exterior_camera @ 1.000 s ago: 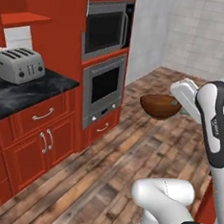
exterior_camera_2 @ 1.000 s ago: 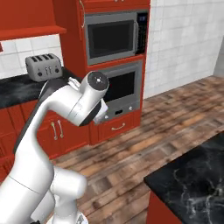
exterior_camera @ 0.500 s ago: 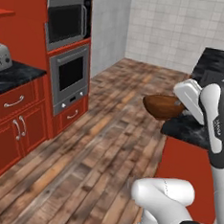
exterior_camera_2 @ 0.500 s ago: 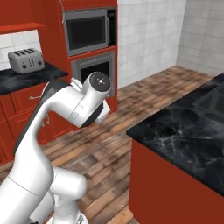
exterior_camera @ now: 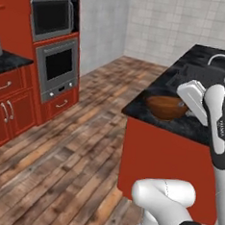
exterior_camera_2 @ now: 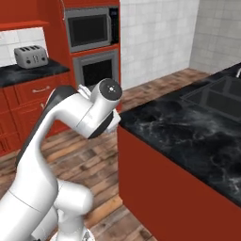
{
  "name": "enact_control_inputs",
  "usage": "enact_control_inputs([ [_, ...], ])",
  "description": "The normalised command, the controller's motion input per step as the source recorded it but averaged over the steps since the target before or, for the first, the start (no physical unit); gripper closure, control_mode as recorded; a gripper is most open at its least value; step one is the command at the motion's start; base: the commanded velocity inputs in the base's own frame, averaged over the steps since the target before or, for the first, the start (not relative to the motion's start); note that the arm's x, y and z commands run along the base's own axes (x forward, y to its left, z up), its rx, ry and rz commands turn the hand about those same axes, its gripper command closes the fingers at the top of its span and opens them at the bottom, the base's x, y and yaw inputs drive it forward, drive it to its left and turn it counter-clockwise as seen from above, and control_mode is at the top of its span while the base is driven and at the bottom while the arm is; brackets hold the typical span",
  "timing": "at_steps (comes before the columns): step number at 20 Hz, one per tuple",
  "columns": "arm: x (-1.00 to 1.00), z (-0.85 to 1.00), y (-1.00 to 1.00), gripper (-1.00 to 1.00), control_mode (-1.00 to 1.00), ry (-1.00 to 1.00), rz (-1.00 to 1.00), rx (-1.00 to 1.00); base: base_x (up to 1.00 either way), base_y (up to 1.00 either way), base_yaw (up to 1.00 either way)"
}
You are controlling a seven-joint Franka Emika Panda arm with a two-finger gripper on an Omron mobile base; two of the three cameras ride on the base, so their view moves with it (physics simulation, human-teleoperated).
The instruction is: Take the smaller bowl and place it next to the appetizer plate on the dining counter , and place the larger bowl next to the plate with cooked food.
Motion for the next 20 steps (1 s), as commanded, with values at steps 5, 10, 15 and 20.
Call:
enact_control_inputs([
  [5,0.0,0.0,0.0,1.0,1.0,0.0,0.0,0.0,-0.93,-1.0,0.27],
  [10,0.0,0.0,0.0,1.0,1.0,0.0,0.0,0.0,-0.75,-1.0,0.36],
  [15,0.0,0.0,0.0,1.0,1.0,0.0,0.0,0.0,-0.76,-1.0,0.44],
  [20,0.0,0.0,0.0,1.0,1.0,0.0,0.0,0.0,-0.69,-1.0,0.43],
])
